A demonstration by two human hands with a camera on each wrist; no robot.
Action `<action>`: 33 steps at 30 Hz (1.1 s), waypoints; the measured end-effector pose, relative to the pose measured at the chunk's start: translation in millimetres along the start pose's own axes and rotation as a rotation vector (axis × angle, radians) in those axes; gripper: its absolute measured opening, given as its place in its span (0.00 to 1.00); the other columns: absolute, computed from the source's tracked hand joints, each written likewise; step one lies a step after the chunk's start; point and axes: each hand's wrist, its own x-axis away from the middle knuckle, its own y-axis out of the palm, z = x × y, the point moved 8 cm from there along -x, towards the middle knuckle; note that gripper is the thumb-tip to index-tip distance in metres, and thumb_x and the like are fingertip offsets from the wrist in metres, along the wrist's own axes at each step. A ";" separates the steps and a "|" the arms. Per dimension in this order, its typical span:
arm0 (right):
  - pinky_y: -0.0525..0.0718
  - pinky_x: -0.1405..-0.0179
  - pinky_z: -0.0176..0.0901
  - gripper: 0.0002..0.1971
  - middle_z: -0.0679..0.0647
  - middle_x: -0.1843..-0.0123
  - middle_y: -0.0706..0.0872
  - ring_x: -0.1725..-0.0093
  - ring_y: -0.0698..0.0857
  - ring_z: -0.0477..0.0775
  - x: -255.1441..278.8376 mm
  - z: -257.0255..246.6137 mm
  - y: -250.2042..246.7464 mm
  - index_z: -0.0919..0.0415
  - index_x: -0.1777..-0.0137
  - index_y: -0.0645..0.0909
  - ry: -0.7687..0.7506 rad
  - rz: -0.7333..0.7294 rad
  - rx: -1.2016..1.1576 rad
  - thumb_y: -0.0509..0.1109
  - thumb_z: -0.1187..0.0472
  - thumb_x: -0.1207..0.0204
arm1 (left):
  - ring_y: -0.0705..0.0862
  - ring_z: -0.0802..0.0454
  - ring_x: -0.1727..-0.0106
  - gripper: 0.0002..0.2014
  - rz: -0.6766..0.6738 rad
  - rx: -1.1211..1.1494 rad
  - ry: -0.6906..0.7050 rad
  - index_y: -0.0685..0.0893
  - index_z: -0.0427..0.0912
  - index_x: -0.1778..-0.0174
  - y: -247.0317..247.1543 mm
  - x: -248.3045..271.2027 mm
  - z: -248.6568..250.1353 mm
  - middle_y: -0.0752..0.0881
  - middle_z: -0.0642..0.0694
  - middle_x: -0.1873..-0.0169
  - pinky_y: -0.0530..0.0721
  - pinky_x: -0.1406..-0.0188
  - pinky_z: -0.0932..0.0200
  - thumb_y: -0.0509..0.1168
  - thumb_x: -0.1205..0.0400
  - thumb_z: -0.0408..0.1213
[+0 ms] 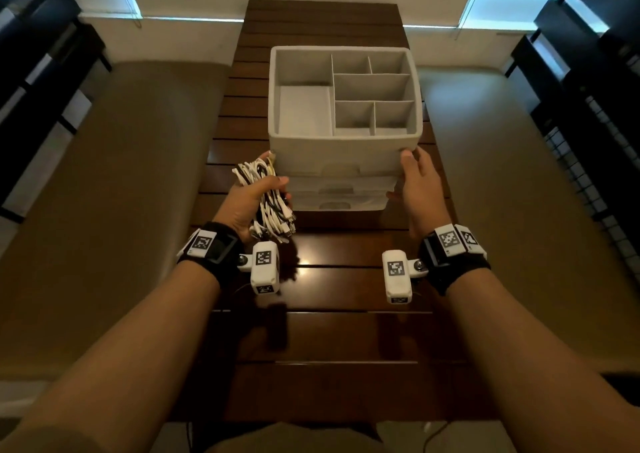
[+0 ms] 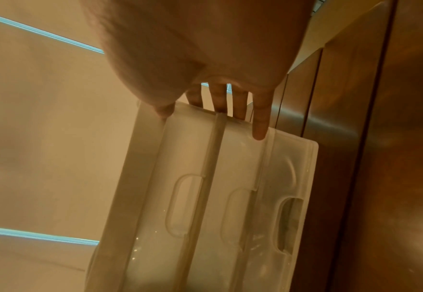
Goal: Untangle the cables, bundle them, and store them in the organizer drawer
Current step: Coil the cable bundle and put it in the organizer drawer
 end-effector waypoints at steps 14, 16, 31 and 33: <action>0.85 0.69 0.45 0.07 0.57 0.60 0.88 0.70 0.84 0.49 61.0 89.7 33.1 0.62 0.43 0.86 0.485 -0.002 -0.217 0.72 0.59 0.14 | 0.87 0.51 0.66 0.23 0.021 0.061 0.162 0.85 0.46 0.26 18.5 49.6 76.3 0.86 0.47 0.67 0.91 0.60 0.52 0.73 0.17 0.30; 0.85 0.68 0.45 0.08 0.56 0.60 0.90 0.70 0.84 0.49 63.1 88.2 57.7 0.60 0.41 0.83 0.494 -0.071 -0.312 0.72 0.58 0.14 | 0.88 0.47 0.65 0.23 0.089 -0.081 0.158 0.87 0.37 0.28 25.2 41.9 84.6 0.87 0.44 0.66 0.91 0.60 0.50 0.78 0.21 0.31; 0.84 0.61 0.44 0.16 0.53 0.58 0.91 0.64 0.85 0.49 52.9 96.9 100.6 0.53 0.30 0.83 0.590 -0.069 -0.632 0.72 0.51 0.14 | 0.94 0.38 0.49 0.25 0.146 -0.409 0.125 0.90 0.34 0.36 22.2 30.6 86.7 0.94 0.35 0.46 0.92 0.40 0.37 0.85 0.27 0.38; 0.83 0.58 0.45 0.14 0.53 0.57 0.90 0.63 0.85 0.49 56.6 99.4 96.6 0.53 0.34 0.84 0.565 -0.063 -0.631 0.73 0.50 0.15 | 0.94 0.35 0.43 0.25 0.148 -0.432 0.123 0.90 0.36 0.37 22.2 30.6 87.4 0.94 0.34 0.44 0.91 0.39 0.35 0.85 0.27 0.40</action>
